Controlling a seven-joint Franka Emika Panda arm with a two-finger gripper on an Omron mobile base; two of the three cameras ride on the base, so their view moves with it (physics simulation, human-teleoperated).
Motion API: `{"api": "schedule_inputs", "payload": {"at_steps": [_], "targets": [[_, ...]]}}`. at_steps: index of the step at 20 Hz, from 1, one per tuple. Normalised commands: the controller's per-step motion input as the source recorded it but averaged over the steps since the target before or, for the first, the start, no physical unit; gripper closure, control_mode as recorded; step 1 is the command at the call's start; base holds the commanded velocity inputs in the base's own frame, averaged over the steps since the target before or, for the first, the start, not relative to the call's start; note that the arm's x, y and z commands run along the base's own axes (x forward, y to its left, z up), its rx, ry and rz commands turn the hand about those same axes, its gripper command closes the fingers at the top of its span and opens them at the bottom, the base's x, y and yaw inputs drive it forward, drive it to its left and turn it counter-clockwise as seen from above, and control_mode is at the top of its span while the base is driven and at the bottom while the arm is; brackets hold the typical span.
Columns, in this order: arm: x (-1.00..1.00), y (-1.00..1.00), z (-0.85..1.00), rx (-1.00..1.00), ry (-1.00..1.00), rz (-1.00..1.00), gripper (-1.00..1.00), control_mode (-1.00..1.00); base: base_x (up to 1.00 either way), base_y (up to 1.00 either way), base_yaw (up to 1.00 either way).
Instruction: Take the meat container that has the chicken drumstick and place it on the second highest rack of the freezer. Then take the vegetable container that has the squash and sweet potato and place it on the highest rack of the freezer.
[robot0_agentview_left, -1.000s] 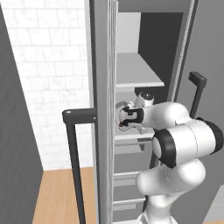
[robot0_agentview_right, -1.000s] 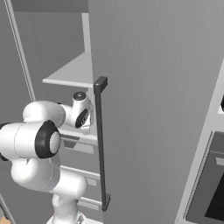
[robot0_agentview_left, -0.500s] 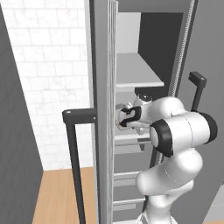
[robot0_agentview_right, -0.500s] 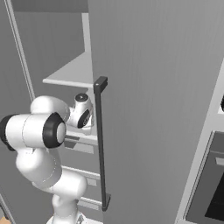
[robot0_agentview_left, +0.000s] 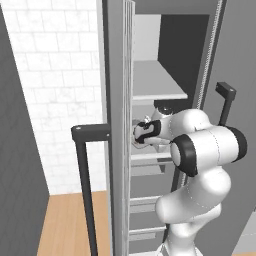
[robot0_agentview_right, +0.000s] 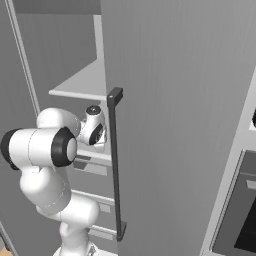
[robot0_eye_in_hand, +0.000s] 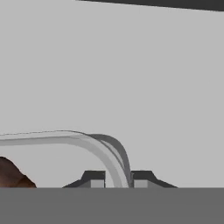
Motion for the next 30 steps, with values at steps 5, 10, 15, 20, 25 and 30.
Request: {"api": "schedule_inputs", "payload": {"at_steps": [5, 10, 15, 20, 25, 30], "targets": [[0.0, 0.0, 0.0, 0.0, 0.0, 0.0, 1.0, -1.0, 0.0, 0.0, 0.0], [0.0, 0.0, 0.0, 0.0, 0.0, 0.0, 1.0, -1.0, 0.0, 0.0, 0.0], [0.0, 0.0, 0.0, 0.0, 0.0, 0.0, 1.0, -1.0, 0.0, 0.0, 0.0], [0.0, 0.0, 0.0, 0.0, 0.0, 0.0, 1.0, -1.0, 0.0, 0.0, 0.0], [0.0, 0.0, 0.0, 0.0, 0.0, 0.0, -1.0, -1.0, 0.0, 0.0, 0.0], [0.0, 0.0, 0.0, 0.0, 0.0, 0.0, -1.0, -1.0, 0.0, 0.0, 0.0]]}}
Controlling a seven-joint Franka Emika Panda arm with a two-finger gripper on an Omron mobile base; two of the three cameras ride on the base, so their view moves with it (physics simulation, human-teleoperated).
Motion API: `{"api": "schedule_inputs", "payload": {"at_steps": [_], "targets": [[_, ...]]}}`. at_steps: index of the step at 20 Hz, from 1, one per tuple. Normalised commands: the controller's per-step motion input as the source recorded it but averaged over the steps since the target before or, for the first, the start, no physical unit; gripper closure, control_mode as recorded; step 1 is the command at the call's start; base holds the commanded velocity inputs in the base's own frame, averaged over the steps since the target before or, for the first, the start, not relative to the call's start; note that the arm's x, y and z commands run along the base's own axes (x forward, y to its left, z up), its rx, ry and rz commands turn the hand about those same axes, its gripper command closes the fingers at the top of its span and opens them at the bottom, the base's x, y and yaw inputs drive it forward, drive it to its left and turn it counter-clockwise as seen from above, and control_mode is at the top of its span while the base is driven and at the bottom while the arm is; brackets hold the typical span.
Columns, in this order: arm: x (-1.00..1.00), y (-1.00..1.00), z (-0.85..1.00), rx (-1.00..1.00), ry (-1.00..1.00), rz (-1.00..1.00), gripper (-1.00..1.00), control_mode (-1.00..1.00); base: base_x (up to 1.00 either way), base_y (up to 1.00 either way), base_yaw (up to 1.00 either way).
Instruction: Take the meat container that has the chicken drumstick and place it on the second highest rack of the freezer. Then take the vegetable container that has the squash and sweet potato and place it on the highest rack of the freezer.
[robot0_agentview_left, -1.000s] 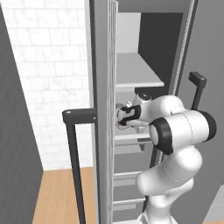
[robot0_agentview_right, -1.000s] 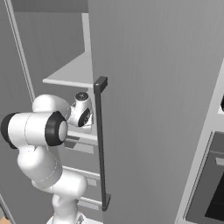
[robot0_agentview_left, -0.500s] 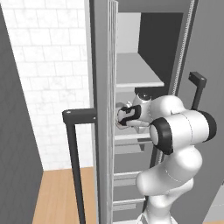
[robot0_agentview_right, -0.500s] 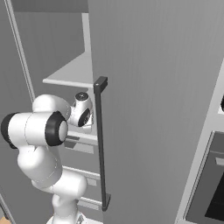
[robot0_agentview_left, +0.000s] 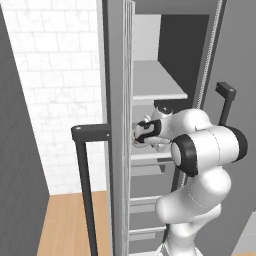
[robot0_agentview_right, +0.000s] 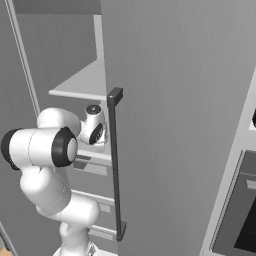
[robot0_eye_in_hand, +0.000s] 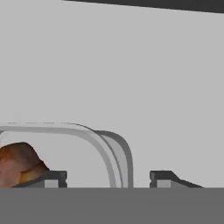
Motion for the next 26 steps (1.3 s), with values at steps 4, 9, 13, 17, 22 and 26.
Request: {"api": "schedule_inputs", "payload": {"at_steps": [4, 9, 13, 17, 22, 26], "targets": [[-0.24, -0.03, 0.0, 0.0, -0.04, 0.0, -1.0, -1.0, 0.0, 0.0, 0.0], [-0.77, -0.04, 0.01, 0.04, -0.24, 0.0, -1.0, -1.0, 0.0, 0.0, 0.0], [-0.51, -0.04, 0.56, 0.08, -0.13, -0.02, -1.0, -1.0, 0.0, 0.0, 0.0], [-0.49, 0.0, 0.67, 0.06, 0.01, -0.08, -1.0, -1.0, 0.0, 0.0, 0.0], [-0.54, 0.0, 0.81, 0.05, 0.16, -0.06, -1.0, -1.0, 0.0, 0.0, 0.0], [-0.6, -0.04, 0.73, 0.02, 0.24, -0.04, -1.0, -1.0, 0.0, 0.0, 0.0]]}}
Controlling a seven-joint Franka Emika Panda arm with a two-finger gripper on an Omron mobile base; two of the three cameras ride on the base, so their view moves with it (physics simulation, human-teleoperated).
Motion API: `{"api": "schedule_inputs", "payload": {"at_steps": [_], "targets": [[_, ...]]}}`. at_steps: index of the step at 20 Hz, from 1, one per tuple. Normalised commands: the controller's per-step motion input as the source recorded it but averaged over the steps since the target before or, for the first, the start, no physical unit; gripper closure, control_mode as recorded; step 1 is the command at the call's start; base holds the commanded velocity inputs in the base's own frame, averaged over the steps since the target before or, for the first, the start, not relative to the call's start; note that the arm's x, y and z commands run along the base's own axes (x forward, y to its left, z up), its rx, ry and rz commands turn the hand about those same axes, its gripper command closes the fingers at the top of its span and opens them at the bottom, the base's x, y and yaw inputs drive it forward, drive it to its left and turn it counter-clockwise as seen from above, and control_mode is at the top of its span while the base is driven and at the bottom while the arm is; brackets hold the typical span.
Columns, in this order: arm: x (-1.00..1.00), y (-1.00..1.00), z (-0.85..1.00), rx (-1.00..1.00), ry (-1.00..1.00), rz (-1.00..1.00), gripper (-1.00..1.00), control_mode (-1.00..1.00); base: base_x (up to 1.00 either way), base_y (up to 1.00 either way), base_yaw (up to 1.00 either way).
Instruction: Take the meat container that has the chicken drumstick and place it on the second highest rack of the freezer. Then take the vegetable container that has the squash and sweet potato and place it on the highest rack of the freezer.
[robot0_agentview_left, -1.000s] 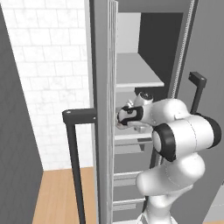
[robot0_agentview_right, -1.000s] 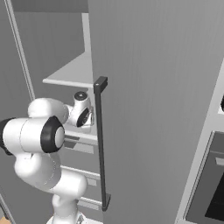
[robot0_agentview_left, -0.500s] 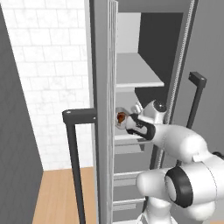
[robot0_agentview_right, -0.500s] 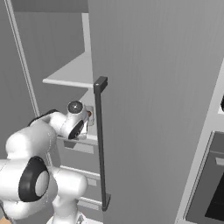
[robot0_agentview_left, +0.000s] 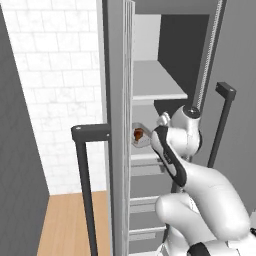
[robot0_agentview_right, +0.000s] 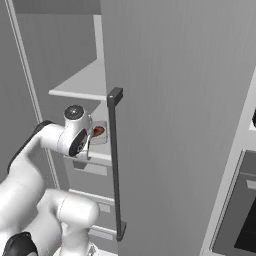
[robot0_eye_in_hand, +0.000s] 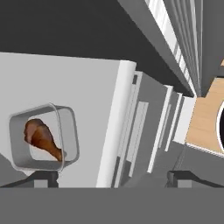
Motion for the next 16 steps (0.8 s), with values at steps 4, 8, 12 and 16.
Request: {"api": "schedule_inputs", "payload": {"at_steps": [4, 8, 12, 16], "targets": [[-0.87, -0.2, 0.5, 0.0, 0.17, -0.01, -1.0, -1.0, 0.0, 0.0, 0.0], [-0.78, 0.0, 0.46, 0.0, 0.25, 0.0, -1.0, -1.0, 0.0, 0.0, 0.0], [-0.79, 0.01, 0.48, 0.0, 0.23, 0.0, -1.0, -1.0, 0.0, 0.0, 0.0], [-0.67, 0.01, 0.48, 0.0, 0.1, 0.0, -1.0, -1.0, 0.0, 0.0, 0.0]]}}
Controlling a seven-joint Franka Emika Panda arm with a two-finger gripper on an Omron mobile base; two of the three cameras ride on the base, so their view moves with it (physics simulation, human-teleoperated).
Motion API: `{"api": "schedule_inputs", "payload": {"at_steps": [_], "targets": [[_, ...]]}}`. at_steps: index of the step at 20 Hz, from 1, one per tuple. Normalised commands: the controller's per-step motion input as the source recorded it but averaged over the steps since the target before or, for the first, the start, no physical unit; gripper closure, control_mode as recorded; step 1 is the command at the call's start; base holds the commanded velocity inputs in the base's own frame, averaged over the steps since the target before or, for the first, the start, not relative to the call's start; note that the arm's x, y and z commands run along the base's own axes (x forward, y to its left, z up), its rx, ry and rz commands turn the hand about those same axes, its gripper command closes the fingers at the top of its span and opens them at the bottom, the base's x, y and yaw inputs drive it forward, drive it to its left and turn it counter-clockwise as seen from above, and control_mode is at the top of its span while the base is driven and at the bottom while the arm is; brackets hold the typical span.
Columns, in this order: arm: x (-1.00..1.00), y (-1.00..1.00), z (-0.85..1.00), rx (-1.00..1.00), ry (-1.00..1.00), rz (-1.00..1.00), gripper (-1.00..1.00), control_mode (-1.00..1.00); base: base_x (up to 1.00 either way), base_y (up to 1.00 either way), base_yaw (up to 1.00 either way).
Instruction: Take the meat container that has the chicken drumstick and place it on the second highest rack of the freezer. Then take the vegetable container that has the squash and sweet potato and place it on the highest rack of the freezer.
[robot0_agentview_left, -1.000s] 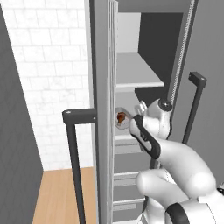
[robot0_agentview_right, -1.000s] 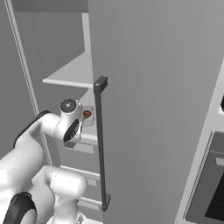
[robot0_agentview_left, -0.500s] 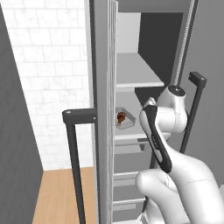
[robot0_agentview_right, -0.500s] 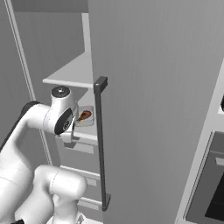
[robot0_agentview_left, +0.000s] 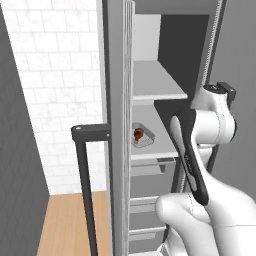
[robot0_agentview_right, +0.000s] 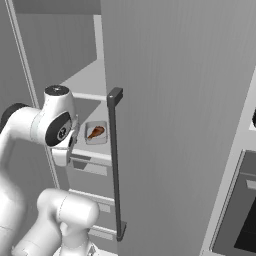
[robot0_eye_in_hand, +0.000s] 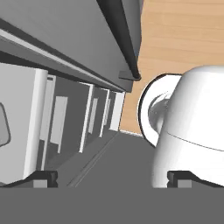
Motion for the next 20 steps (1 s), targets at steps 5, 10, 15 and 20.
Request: {"api": "schedule_inputs", "payload": {"at_steps": [5, 10, 15, 20], "targets": [[-0.69, 0.01, 0.42, 0.0, 0.0, 0.0, -1.0, -1.0, 0.0, 0.0, 0.0], [-0.74, 0.01, 0.24, 0.0, 0.0, 0.0, -1.0, -1.0, 0.0, 0.0, 0.0], [-0.07, 0.01, 0.43, 0.0, 0.0, -0.04, -1.0, -1.0, 0.0, 0.0, 0.0], [-0.02, 0.0, 0.46, 0.0, 0.0, -0.02, -1.0, -1.0, 0.0, 0.0, 0.0]]}}
